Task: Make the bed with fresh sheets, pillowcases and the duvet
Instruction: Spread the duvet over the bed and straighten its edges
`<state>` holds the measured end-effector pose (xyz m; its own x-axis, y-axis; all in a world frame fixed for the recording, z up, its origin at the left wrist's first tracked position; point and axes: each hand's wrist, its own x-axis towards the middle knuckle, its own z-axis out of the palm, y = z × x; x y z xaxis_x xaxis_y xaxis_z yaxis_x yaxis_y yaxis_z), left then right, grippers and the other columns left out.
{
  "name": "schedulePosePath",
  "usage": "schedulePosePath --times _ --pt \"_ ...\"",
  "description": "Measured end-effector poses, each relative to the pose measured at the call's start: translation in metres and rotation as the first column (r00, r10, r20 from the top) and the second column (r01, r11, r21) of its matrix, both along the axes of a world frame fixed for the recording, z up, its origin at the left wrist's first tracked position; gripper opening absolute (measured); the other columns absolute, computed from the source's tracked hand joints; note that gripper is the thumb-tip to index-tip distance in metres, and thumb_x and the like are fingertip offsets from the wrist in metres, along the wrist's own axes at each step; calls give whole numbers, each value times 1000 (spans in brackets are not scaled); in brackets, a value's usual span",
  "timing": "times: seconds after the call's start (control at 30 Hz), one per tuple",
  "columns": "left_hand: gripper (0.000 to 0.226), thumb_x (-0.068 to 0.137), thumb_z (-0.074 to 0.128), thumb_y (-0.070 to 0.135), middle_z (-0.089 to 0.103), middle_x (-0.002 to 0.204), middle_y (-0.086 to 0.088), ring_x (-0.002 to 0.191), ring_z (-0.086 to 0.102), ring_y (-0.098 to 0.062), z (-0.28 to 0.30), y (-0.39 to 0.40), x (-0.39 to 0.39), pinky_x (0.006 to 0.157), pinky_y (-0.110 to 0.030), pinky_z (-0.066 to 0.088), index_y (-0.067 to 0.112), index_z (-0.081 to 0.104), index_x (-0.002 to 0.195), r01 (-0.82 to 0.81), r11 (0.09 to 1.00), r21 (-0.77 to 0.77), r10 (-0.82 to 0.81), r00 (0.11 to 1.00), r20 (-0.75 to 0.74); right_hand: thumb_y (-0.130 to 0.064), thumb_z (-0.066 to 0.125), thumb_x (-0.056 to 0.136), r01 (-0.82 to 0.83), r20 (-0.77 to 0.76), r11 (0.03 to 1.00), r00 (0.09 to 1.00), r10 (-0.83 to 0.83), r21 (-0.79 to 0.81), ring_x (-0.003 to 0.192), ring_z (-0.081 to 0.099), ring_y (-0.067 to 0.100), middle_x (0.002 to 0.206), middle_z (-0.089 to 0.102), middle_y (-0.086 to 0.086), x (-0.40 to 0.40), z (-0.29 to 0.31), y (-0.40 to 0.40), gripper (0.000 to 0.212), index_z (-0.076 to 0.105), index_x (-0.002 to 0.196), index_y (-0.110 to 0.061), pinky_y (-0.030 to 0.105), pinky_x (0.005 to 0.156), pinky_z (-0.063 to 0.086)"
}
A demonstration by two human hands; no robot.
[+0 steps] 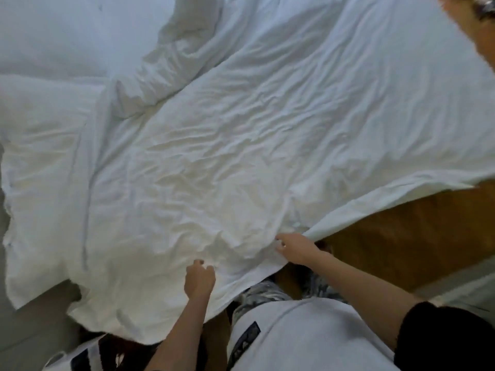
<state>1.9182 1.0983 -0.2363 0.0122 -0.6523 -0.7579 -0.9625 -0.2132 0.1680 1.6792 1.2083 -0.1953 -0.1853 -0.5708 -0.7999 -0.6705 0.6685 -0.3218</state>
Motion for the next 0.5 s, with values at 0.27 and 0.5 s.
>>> schedulePosePath --times 0.27,0.5 --pt "38 95 46 23 50 130 -13 110 56 -28 26 72 -157 87 -33 44 12 49 131 529 849 -7 -528 846 -72 -35 41 99 400 -15 916 916 -401 -41 111 56 23 129 57 5 -113 32 170 42 44 138 -19 33 85 48" --pt "38 96 46 20 56 128 -14 108 58 -29 18 145 -287 82 -33 45 8 49 132 546 835 -66 -550 833 -62 -33 45 99 514 -97 857 852 -514 -29 115 55 20 133 55 3 -232 20 325 41 44 138 -20 32 92 47"
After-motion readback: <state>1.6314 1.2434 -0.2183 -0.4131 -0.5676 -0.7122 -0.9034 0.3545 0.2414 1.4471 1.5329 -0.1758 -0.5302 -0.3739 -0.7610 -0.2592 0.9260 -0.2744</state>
